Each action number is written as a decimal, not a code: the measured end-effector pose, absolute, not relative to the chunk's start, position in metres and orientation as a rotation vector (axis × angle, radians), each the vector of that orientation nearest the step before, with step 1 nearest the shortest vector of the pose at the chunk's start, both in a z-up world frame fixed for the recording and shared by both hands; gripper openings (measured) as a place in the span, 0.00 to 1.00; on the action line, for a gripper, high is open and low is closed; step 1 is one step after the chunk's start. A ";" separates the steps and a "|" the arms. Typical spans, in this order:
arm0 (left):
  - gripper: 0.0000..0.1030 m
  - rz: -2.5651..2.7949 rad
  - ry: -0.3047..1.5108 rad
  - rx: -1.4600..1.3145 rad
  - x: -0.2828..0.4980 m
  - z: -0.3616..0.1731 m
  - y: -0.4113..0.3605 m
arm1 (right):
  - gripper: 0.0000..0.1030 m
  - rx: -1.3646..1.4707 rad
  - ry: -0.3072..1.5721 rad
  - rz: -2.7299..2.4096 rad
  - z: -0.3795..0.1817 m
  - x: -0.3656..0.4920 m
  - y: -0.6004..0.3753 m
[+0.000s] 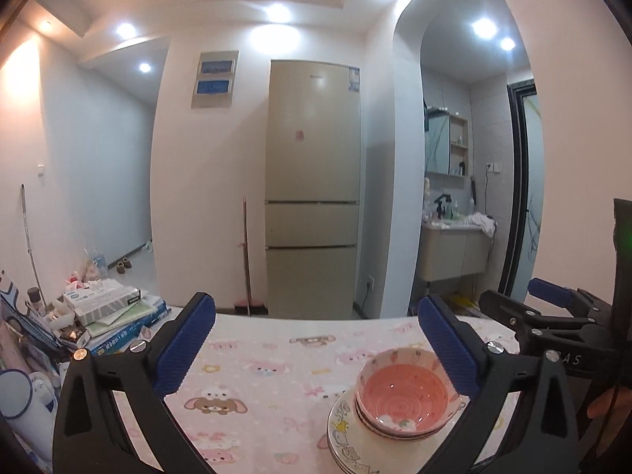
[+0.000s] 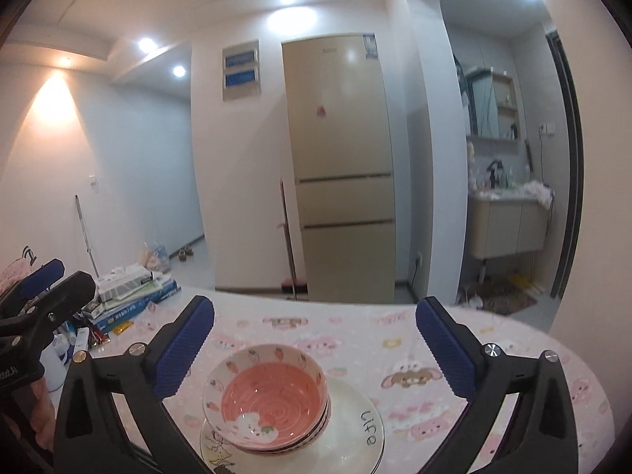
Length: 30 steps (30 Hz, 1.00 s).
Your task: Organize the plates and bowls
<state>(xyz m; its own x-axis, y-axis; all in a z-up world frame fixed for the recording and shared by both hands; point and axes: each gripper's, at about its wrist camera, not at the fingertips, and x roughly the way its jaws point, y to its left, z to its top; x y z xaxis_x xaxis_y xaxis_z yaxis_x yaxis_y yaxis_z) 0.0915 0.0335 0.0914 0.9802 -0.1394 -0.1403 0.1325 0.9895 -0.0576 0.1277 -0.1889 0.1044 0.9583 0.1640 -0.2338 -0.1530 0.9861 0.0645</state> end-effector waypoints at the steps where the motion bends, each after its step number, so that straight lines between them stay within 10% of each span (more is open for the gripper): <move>1: 1.00 -0.142 0.130 -0.059 0.089 0.092 0.035 | 1.00 0.039 0.219 0.159 0.107 0.122 -0.189; 30: 1.00 -0.057 -0.038 -0.004 0.026 0.024 0.021 | 1.00 -0.052 0.019 0.084 0.047 0.040 -0.184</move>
